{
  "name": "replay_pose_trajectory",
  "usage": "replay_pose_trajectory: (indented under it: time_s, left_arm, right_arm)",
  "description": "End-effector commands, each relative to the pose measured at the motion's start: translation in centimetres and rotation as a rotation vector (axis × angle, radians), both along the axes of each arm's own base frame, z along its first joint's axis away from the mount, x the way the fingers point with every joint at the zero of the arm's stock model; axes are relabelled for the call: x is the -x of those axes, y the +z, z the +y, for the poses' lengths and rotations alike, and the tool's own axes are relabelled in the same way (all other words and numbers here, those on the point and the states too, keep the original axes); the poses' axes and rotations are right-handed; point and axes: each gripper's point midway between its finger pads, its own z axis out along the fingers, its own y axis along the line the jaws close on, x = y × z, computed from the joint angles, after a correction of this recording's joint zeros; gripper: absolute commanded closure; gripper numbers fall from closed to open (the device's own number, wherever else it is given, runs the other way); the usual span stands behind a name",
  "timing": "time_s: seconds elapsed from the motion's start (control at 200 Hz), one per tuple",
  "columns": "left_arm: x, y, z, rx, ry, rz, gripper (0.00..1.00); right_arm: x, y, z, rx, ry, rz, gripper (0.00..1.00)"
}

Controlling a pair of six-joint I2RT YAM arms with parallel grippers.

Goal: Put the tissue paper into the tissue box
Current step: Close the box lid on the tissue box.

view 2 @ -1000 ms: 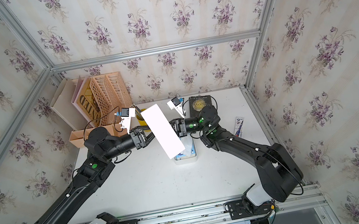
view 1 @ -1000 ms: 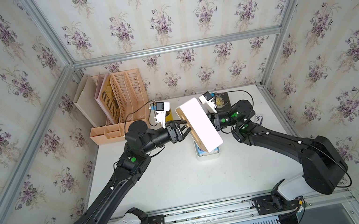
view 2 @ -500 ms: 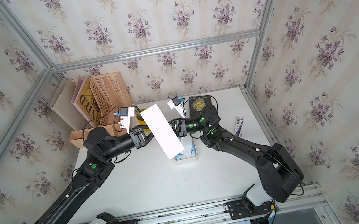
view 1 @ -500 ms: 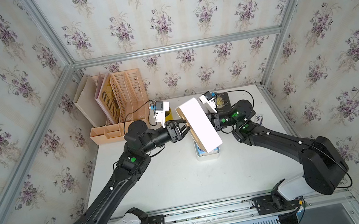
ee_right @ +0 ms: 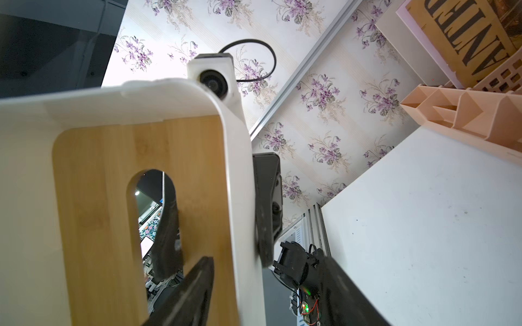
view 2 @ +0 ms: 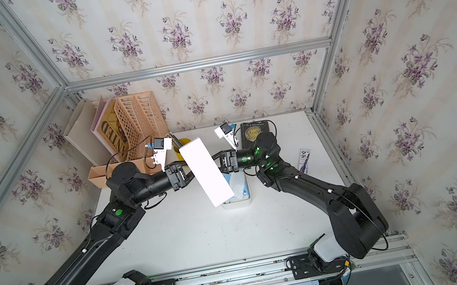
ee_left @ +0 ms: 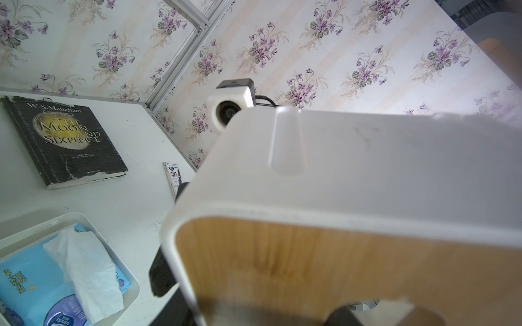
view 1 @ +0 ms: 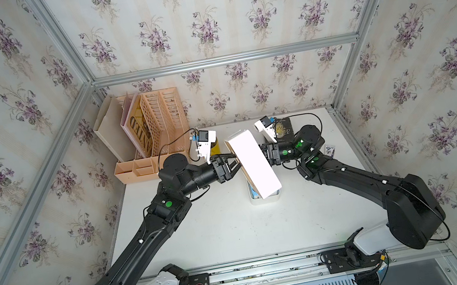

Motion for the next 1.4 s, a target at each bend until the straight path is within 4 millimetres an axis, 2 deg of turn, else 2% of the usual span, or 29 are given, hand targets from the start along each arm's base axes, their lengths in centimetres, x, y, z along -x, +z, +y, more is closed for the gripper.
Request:
replay_pose_trajectory:
  time_s: [0.0, 0.125, 0.27, 0.43, 0.544, 0.694, 0.844, 0.869, 0.884, 0.924, 1.099, 1.279, 1.399]
  left_arm:
    - [0.2, 0.9, 0.3, -0.002, 0.011, -0.049, 0.54]
    - [0.1, 0.6, 0.5, -0.033, 0.024, -0.046, 0.54]
    - [-0.3, -0.2, 0.8, -0.110, 0.053, -0.043, 0.54]
    - [-1.3, -1.8, 1.3, -0.236, 0.091, -0.031, 0.54]
    - [-2.6, -4.1, 1.8, -0.380, 0.132, 0.026, 0.54]
    - [-4.4, -7.0, 1.4, -0.509, 0.133, 0.106, 0.54]
    - [-6.4, -9.7, 0.5, -0.589, 0.130, 0.178, 0.54]
    - [-6.6, -9.7, 0.5, -0.601, 0.137, 0.181, 0.54]
    - [-7.0, -10.8, 0.2, -0.628, 0.130, 0.202, 0.54]
    - [-7.5, -11.5, 0.2, -0.668, 0.136, 0.221, 0.54]
    - [-9.5, -14.0, -0.6, -0.825, 0.155, 0.265, 0.53]
    - [-10.3, -15.5, -2.3, -0.897, 0.141, 0.289, 0.53]
    - [-10.7, -16.2, -2.5, -0.925, 0.152, 0.309, 0.53]
  right_arm:
    - [-1.5, -0.9, -1.1, 0.056, -0.077, -0.015, 0.31]
    - [-3.4, -3.5, -2.1, 0.246, -0.216, -0.043, 0.24]
    - [-5.2, -5.9, -3.9, 0.471, -0.364, -0.090, 0.23]
    - [-7.3, -8.2, -7.4, 0.702, -0.557, -0.103, 0.25]
    - [-8.7, -9.8, -10.6, 0.851, -0.699, -0.097, 0.26]
    - [-9.2, -9.9, -13.4, 0.949, -0.817, -0.107, 0.27]
    - [-9.2, -8.6, -15.4, 1.001, -0.904, -0.133, 0.26]
    - [-9.1, -8.4, -15.6, 1.007, -0.913, -0.137, 0.25]
    - [-9.0, -8.3, -15.8, 1.012, -0.918, -0.138, 0.25]
    - [-8.8, -7.9, -16.2, 1.019, -0.928, -0.140, 0.24]
    - [-7.6, -6.4, -16.3, 0.992, -0.923, -0.136, 0.18]
    - [-5.7, -6.1, -14.1, 0.908, -0.836, -0.112, 0.13]
    - [-4.5, -6.4, -12.4, 0.859, -0.773, -0.095, 0.11]
